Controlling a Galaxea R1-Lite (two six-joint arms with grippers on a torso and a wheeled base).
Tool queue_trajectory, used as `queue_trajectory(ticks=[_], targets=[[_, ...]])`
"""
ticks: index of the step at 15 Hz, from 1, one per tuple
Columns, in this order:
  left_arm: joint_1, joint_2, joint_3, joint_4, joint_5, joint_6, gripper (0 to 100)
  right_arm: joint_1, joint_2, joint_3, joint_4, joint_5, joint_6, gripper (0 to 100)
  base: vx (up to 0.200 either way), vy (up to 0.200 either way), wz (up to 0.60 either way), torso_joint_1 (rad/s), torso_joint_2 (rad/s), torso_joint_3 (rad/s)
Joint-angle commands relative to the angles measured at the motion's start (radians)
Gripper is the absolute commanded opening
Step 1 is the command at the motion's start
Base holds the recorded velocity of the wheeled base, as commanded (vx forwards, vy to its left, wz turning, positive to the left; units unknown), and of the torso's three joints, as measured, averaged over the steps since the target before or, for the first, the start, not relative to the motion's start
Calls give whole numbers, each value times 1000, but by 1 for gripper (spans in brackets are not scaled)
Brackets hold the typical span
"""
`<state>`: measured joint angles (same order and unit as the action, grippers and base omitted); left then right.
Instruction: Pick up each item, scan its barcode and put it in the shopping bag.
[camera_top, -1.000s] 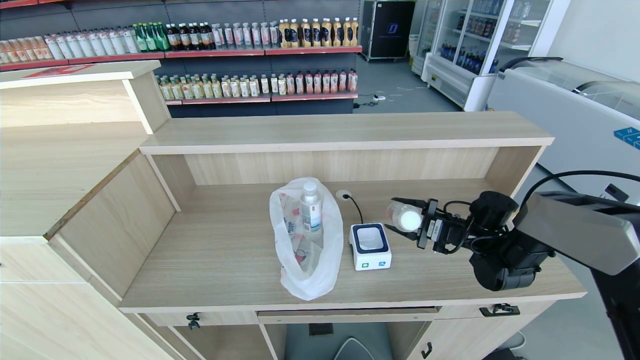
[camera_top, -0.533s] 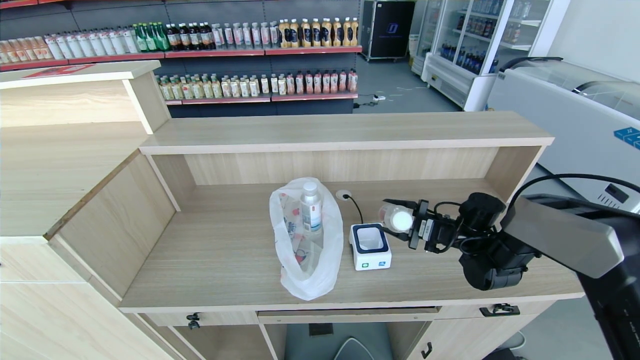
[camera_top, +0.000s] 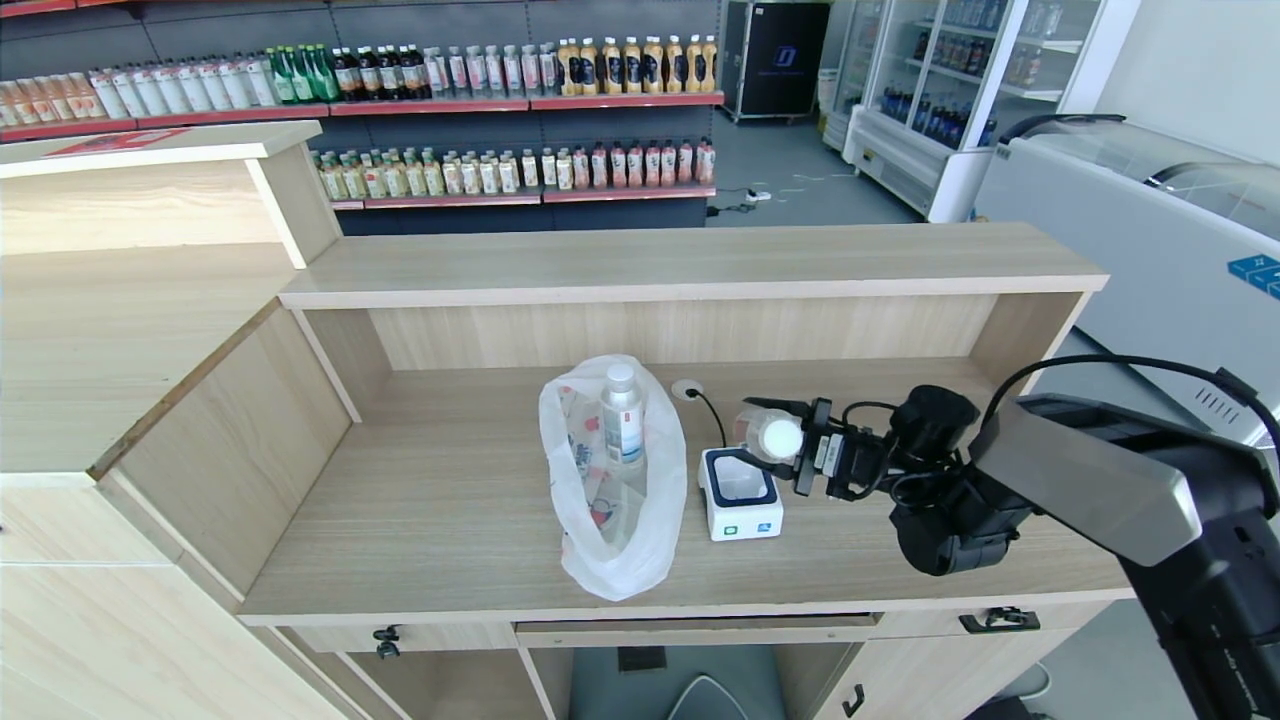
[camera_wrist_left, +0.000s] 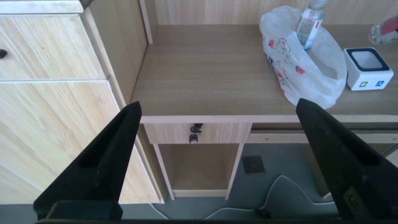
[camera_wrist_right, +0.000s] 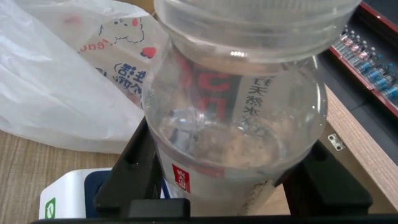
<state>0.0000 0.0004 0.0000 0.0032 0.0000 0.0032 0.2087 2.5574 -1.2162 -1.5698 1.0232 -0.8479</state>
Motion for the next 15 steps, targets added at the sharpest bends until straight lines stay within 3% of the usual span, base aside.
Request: queue_trajectory(ticks=[1,15], targets=[[0,0,0,0,0,0,100,8,21,-22,-1,0,0,0,0,0,0,0,0,0],[0,0,0,0,0,0,100,11,41,-46,-1,0,1,0,0,0,0,0,0,0]])
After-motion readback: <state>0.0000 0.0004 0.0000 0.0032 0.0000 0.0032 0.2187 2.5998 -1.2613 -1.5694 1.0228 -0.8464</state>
